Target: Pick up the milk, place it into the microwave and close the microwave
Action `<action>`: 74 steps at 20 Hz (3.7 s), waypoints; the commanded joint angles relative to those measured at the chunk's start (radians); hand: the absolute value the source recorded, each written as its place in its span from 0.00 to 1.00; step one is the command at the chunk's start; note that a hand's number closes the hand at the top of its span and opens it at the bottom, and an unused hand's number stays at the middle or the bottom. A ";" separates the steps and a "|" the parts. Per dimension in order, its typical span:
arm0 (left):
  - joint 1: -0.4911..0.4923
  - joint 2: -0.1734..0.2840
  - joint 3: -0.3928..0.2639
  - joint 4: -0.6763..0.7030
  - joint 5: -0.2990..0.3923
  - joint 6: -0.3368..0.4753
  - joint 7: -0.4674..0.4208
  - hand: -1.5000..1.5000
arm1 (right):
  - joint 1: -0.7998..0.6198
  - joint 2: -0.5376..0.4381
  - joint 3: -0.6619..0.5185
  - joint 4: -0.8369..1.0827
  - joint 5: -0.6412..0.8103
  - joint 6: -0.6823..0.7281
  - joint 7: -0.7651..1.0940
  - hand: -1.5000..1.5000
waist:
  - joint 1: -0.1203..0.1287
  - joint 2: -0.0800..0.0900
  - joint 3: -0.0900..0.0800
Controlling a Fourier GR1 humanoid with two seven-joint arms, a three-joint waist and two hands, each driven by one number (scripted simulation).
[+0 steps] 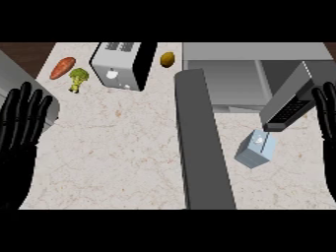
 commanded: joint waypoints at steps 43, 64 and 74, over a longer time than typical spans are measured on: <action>0.481 -0.027 0.376 -0.218 0.376 -0.279 -0.089 0.00 | 0.106 0.062 0.284 0.314 0.285 -0.609 -0.012 0.00 | -0.012 0.035 -0.029; 0.471 -0.099 0.407 -0.221 0.347 -0.336 -0.082 0.00 | 0.175 0.044 0.045 0.752 -0.025 -0.409 -0.552 0.00 | -0.018 0.035 -0.030; 0.491 -0.105 0.370 -0.255 0.328 -0.323 -0.069 0.00 | -0.071 0.050 -0.087 1.159 -0.039 -0.411 -0.743 0.00 | -0.012 0.036 -0.029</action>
